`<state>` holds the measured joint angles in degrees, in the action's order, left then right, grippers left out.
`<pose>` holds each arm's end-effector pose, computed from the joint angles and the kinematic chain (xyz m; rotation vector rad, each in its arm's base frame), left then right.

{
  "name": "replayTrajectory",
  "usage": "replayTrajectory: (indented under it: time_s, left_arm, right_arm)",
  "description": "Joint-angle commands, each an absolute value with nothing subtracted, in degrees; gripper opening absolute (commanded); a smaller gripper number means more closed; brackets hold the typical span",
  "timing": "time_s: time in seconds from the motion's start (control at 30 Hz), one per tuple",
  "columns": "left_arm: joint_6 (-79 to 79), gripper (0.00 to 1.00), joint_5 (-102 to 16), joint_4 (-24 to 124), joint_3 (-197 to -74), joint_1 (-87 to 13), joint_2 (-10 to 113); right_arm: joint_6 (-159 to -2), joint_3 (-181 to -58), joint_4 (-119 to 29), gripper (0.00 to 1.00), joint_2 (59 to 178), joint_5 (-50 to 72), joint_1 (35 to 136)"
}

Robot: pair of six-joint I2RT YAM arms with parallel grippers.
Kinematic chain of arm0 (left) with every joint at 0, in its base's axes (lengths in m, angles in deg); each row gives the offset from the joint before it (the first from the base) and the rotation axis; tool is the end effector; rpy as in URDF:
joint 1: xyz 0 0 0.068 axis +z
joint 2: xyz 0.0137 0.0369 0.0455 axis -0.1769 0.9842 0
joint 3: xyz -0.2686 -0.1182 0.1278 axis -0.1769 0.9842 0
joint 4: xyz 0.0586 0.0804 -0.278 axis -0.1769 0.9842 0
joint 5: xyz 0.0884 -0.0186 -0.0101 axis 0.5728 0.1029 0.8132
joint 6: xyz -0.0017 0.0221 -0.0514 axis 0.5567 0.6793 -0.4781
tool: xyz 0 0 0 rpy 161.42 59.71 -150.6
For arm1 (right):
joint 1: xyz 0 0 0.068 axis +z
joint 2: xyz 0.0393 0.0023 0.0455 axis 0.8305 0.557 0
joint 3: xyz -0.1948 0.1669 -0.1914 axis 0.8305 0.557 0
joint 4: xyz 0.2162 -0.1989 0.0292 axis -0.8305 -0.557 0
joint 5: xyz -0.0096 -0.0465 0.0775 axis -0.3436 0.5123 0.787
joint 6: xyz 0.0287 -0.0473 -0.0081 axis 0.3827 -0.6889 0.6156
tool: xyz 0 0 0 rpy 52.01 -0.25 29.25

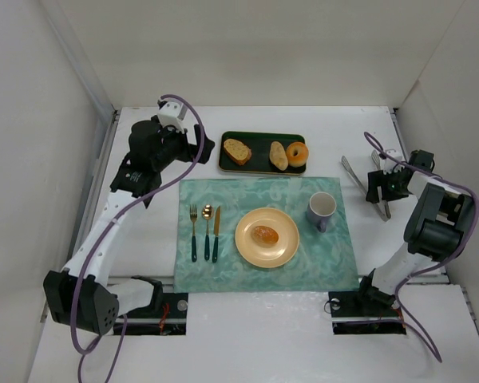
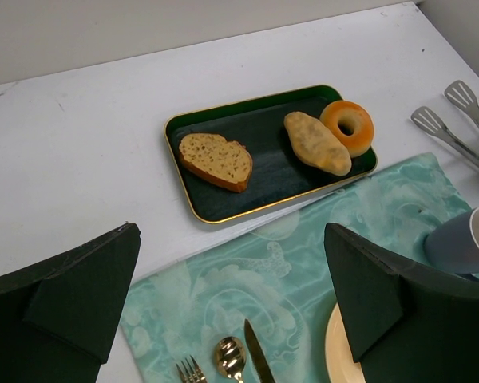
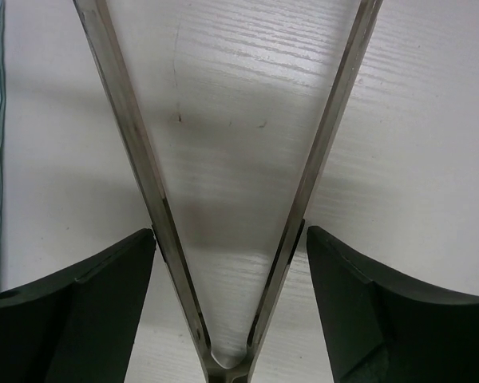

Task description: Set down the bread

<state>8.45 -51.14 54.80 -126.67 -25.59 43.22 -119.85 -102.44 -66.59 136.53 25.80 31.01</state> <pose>0.2808 -0.0887 0.4283 0.3952 1.6641 -0.4838 0.3421 -0.1445 0.1891 -0.2830 2.5271 0.1343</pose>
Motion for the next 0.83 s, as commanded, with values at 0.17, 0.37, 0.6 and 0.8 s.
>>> replayTrajectory:
  time_s: [0.17, 0.37, 0.6, 0.8]
  left_arm:
    - [9.28, 1.00, -49.01, 53.55, -126.89, -25.74, 44.25]
    - [9.28, 1.00, -49.00, 53.55, -126.89, -25.74, 44.25]
    - [9.28, 1.00, -49.00, 53.55, -126.89, -25.74, 43.72]
    - [9.28, 1.00, -49.53, 53.55, -126.89, -25.74, 43.20]
  right_arm:
    - [-119.35, -103.75, -66.37, 0.90, 130.94, 24.87, 30.84]
    - [-118.65, -104.45, -69.26, 1.00, 115.04, 25.05, 30.84]
    - [-110.66, -107.71, -70.68, 1.00, 101.67, 30.40, 30.84]
    - [-104.34, -108.23, -69.89, 1.00, 99.55, 35.95, 30.84]
